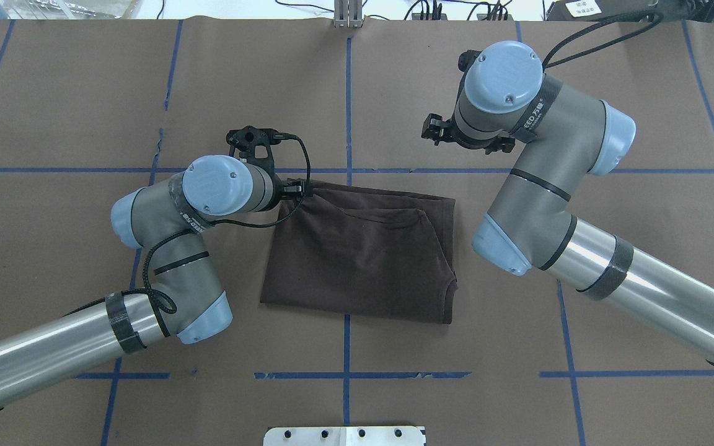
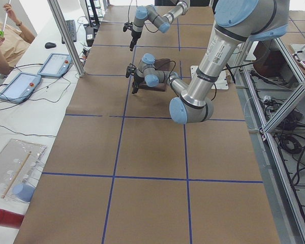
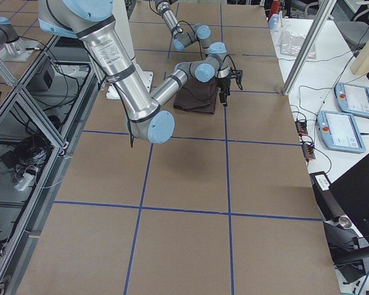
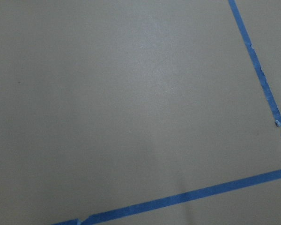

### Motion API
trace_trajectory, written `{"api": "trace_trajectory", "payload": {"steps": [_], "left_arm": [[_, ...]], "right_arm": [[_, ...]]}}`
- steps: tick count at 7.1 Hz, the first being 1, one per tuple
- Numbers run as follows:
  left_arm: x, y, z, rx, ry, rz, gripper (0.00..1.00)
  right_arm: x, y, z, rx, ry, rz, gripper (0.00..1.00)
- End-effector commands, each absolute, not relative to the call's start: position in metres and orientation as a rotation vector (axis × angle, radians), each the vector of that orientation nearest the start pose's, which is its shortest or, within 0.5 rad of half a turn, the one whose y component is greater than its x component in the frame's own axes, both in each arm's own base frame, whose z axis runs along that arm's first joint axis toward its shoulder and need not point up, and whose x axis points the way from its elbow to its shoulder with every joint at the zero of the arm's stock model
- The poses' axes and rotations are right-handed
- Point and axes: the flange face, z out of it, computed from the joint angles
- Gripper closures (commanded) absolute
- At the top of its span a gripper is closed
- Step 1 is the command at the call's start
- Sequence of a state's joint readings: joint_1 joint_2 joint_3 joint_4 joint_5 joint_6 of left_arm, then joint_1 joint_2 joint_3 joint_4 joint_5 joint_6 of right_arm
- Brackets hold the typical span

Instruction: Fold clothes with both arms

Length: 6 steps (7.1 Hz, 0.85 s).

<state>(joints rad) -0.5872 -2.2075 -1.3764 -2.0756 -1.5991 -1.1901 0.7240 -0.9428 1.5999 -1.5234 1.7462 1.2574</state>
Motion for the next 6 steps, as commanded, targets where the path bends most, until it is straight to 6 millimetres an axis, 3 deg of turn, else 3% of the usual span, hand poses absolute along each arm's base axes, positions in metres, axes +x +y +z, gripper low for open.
{"api": "trace_trajectory", "payload": {"steps": [1, 2, 3, 4, 6], "left_arm": [[0.510, -0.561, 0.315, 0.478, 0.831, -0.170, 0.00], [0.511, -0.560, 0.297, 0.488, 0.898, -0.214, 0.00], [0.525, -0.548, 0.286, 0.429, 0.987, -0.328, 0.07], [0.543, -0.533, 0.280, 0.380, 1.019, -0.371, 0.26], [0.567, -0.507, 0.282, 0.332, 1.032, -0.377, 0.29]], "right_arm": [[-0.447, -0.550, 0.277, 0.203, -0.697, 0.329, 0.00], [-0.448, -0.550, 0.277, 0.202, -0.698, 0.329, 0.00], [-0.448, -0.550, 0.277, 0.204, -0.698, 0.330, 0.00], [-0.448, -0.550, 0.279, 0.203, -0.695, 0.329, 0.00], [-0.447, -0.550, 0.279, 0.203, -0.695, 0.330, 0.00]]}}
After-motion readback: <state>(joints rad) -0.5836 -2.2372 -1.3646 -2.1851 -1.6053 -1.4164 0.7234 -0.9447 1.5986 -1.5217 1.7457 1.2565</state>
